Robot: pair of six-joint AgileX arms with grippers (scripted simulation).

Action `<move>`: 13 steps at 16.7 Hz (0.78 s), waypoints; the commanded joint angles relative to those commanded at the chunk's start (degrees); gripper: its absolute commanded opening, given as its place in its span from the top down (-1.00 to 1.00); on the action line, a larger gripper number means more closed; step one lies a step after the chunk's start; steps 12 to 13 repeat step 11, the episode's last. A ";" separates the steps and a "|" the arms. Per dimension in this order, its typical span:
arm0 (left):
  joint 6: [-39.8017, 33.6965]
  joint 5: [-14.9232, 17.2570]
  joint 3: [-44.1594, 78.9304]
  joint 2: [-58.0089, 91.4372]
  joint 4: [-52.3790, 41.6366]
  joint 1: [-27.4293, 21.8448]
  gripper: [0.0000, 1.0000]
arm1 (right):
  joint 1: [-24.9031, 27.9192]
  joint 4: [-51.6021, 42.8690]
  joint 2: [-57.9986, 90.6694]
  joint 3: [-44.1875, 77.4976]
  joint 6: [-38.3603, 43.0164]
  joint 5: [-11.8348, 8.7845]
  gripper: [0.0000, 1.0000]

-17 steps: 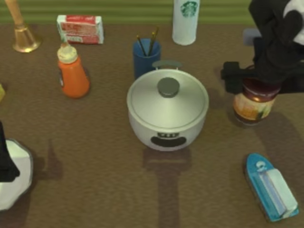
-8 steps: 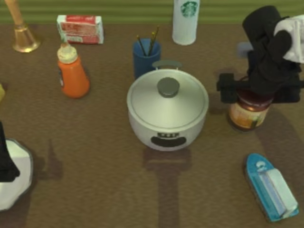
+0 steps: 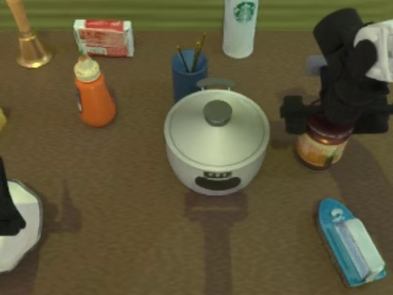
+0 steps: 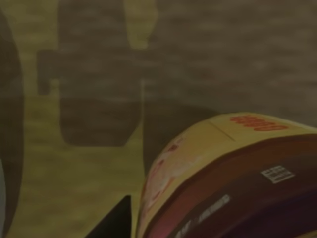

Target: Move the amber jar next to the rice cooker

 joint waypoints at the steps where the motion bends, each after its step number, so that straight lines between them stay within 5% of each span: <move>1: 0.00 0.00 0.00 0.00 0.00 0.00 -1.00 | 0.00 0.00 0.00 0.00 0.00 0.00 -0.36; 5: 0.00 0.00 0.00 0.00 0.00 0.00 -1.00 | 0.00 0.00 0.00 0.00 0.00 0.00 -0.96; 13: 0.00 0.00 0.00 0.00 0.00 0.00 -1.00 | 0.00 0.00 0.00 0.00 0.00 0.00 -1.00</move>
